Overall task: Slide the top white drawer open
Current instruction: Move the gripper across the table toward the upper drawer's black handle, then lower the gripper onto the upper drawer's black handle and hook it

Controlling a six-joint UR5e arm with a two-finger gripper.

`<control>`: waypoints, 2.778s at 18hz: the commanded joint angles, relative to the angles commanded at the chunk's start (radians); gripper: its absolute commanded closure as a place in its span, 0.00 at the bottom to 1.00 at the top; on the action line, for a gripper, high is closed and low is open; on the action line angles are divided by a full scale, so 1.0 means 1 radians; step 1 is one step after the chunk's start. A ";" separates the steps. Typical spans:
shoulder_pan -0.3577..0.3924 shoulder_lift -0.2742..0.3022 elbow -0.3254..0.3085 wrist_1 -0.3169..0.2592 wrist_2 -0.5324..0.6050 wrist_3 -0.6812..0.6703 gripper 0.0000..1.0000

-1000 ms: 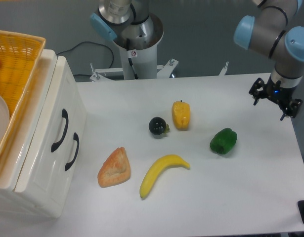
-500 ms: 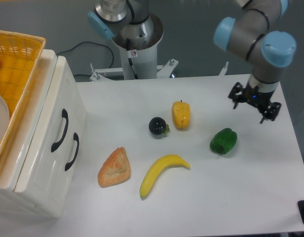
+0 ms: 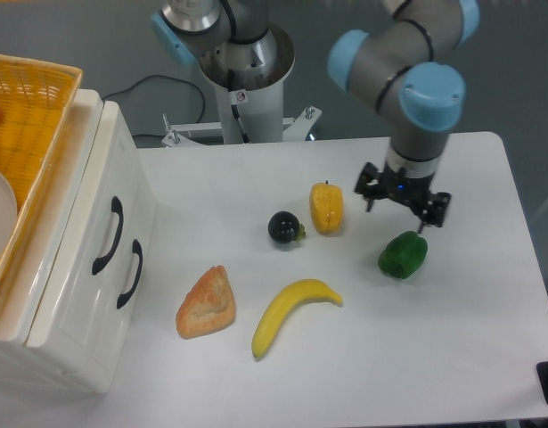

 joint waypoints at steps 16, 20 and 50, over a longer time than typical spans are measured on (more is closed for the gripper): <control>-0.160 0.025 0.037 -0.143 -0.087 -0.383 0.00; -0.201 0.026 0.043 -0.140 -0.126 -0.439 0.00; -0.376 0.041 0.072 -0.160 -0.340 -0.608 0.00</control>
